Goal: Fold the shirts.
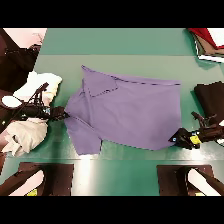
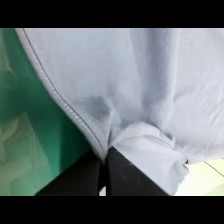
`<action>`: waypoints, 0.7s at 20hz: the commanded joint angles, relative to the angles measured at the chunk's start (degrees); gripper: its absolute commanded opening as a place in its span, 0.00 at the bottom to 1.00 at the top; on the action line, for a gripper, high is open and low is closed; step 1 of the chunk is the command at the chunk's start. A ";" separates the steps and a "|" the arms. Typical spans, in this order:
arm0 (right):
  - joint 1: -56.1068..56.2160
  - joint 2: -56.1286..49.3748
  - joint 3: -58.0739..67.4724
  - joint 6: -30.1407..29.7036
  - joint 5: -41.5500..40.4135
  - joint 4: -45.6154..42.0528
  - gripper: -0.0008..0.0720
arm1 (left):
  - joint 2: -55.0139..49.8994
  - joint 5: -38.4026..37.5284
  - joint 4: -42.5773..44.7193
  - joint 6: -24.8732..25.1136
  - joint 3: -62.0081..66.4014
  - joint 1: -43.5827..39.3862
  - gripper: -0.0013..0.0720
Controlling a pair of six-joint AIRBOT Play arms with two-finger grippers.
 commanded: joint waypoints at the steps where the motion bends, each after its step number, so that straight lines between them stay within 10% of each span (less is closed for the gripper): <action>1: 5.09 0.04 -0.09 1.09 -2.56 0.31 0.44 | 0.07 -0.42 -0.02 -0.02 0.07 0.04 0.05; 2: 5.84 0.09 -0.09 1.09 -2.51 0.33 0.13 | 0.15 -0.94 -0.02 -0.02 0.07 0.02 0.05; 3: 6.45 0.48 -0.07 1.07 -2.56 0.33 0.04 | 0.31 -1.57 -0.02 -0.07 0.13 0.04 0.05; 14: 6.67 11.54 49.27 3.43 -9.73 0.26 0.03 | 16.46 -3.26 0.13 -4.59 39.56 0.04 0.05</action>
